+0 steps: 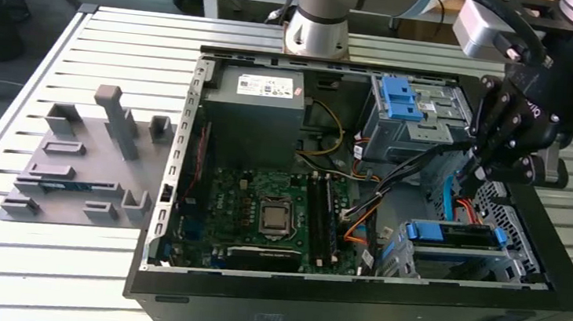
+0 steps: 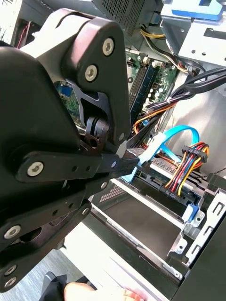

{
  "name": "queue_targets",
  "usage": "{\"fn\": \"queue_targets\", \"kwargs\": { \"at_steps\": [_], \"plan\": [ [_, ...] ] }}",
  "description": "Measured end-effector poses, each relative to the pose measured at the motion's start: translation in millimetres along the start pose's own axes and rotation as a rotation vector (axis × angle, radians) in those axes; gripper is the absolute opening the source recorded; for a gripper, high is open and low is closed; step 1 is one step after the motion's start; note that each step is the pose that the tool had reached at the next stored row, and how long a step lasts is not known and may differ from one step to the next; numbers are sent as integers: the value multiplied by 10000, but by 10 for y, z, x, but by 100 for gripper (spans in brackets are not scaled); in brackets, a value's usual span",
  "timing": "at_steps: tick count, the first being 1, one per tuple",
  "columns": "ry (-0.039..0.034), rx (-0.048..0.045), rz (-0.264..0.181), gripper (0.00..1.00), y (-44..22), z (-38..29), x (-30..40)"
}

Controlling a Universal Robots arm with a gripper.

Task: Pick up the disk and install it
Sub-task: 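Insert the second disk wire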

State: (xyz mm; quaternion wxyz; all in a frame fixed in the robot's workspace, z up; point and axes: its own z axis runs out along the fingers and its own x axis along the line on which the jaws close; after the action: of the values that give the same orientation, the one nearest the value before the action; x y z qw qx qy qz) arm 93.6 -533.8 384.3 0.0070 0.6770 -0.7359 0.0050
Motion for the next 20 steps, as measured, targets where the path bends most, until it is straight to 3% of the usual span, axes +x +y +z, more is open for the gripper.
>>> {"fn": "queue_targets", "kwargs": {
  "at_steps": [6, 7, 15, 16, 20],
  "plan": [
    [37, 3, 0, 11, 1, 7, -8],
    [39, 3, 1, 17, 1, 11, -10],
    [42, 3, 1, 18, 2, 38, -29],
    [43, 3, 1, 25, 2, 41, -32],
    [56, 5, 1, 25, 0, 58, -39]
  ]
}}
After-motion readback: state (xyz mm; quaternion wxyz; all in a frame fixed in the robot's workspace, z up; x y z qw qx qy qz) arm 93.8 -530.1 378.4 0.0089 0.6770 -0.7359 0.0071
